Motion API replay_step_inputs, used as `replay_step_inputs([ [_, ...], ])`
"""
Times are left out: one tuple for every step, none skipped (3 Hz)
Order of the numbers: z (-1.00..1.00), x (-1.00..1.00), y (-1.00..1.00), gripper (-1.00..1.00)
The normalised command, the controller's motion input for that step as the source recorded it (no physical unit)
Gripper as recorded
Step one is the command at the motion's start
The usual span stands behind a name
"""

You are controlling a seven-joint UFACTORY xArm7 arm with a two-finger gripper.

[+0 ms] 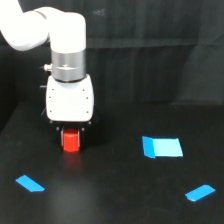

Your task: Pick up the red object from the table

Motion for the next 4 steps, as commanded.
replay_step_inputs([
  [-0.03,0.03,0.09,-1.00],
  [1.00,0.12,-0.09,-0.96],
  [0.93,0.16,-0.05,-1.00],
  [0.99,0.25,-0.06,-1.00],
])
